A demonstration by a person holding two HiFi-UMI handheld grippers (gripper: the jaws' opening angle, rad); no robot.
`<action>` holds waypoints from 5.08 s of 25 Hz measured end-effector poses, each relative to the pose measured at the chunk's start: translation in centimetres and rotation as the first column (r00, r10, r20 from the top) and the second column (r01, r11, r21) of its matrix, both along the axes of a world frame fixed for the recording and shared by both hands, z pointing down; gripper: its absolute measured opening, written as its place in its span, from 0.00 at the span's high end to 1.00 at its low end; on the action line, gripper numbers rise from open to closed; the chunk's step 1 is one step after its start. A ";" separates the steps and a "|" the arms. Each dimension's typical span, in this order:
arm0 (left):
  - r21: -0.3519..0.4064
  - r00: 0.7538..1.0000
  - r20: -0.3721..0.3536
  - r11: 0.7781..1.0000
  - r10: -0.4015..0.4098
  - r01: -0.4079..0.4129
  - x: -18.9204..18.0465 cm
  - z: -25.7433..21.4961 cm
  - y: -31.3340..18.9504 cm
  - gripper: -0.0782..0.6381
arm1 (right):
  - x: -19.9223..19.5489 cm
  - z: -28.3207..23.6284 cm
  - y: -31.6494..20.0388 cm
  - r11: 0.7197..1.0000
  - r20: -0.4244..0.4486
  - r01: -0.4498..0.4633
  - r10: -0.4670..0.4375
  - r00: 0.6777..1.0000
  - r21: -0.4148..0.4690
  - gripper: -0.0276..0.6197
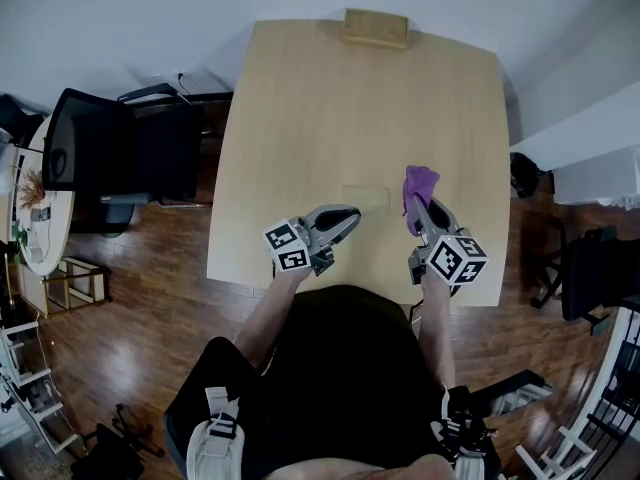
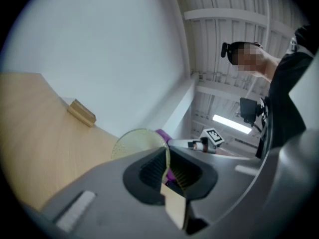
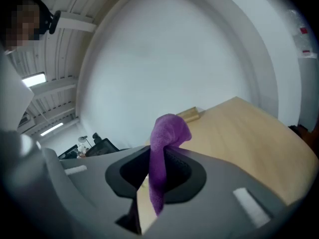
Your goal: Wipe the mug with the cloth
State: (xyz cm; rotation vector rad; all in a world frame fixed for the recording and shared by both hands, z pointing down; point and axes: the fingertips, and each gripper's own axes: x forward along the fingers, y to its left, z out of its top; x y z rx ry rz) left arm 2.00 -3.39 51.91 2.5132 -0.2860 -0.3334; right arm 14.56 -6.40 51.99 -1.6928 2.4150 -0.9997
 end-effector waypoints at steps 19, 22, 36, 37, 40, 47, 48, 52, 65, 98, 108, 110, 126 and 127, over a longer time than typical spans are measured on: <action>0.037 0.998 0.044 0.998 0.055 -0.057 0.9 0.0 1.4 0.83 | 0.2 -0.2 0.1 1.000 0.123 0.014 -0.012 0.992 -0.021 0.86; 0.117 0.991 0.098 0.988 0.086 -0.098 1.6 0.9 2.0 0.83 | -4.4 -4.6 0.0 0.989 0.181 0.126 -0.138 0.974 0.076 0.86; 0.285 0.991 0.092 0.951 0.093 -0.115 1.0 -1.3 3.3 0.83 | 0.1 1.5 0.4 0.993 0.035 0.079 -0.076 0.996 -0.083 0.86; 0.291 0.992 0.087 0.950 0.091 -0.112 0.9 -1.4 3.2 0.83 | 0.8 1.1 0.4 0.996 0.043 0.055 -0.052 0.998 -0.073 0.86; 0.316 0.989 0.116 0.940 0.094 -0.126 0.9 -1.2 3.0 0.83 | -0.3 -2.9 0.0 0.998 0.116 0.065 -0.067 0.991 0.018 0.86; 0.422 0.971 0.205 0.884 0.123 -0.201 1.8 -0.2 4.2 0.83 | -10.3 -5.2 0.8 0.933 -0.028 0.351 -0.350 0.936 0.073 0.86; 0.429 0.972 0.202 0.881 0.122 -0.200 1.7 -0.2 4.3 0.83 | -9.8 -4.6 0.7 0.938 -0.048 0.342 -0.339 0.939 0.058 0.86; 0.431 0.978 0.183 0.886 0.097 -0.169 0.1 -0.6 3.9 0.83 | -4.6 -0.8 -0.4 0.974 -0.059 0.223 -0.225 0.973 -0.030 0.86; 0.495 0.955 0.256 0.828 0.149 -0.262 1.3 -0.2 4.7 0.83 | -10.6 -7.1 0.8 0.917 -0.011 0.388 -0.389 0.921 0.095 0.86; 0.357 0.968 -0.061 0.911 0.244 -0.208 -0.9 -8.5 3.0 0.73 | -6.0 -1.2 2.2 0.936 0.771 0.270 -0.342 0.537 0.227 0.86; 0.635 0.933 0.359 0.723 0.038 -0.273 0.7 -3.2 2.7 0.84 | 0.2 -1.6 1.3 0.984 0.711 0.102 -0.178 0.680 0.149 0.86; 0.664 0.897 0.441 0.685 -0.033 -0.301 0.5 -0.8 2.3 0.84 | 1.1 -4.5 0.9 0.982 0.680 0.057 -0.168 0.714 0.183 0.86; 0.706 0.805 0.575 0.587 -0.149 -0.395 1.0 3.0 2.9 0.84 | -1.8 0.5 -1.0 0.984 -0.015 0.163 -0.164 0.986 -0.073 0.86; 0.705 0.803 0.578 0.585 -0.147 -0.401 0.7 3.1 3.0 0.84 | -0.4 0.8 -0.9 0.989 -0.018 0.124 -0.126 0.992 -0.083 0.86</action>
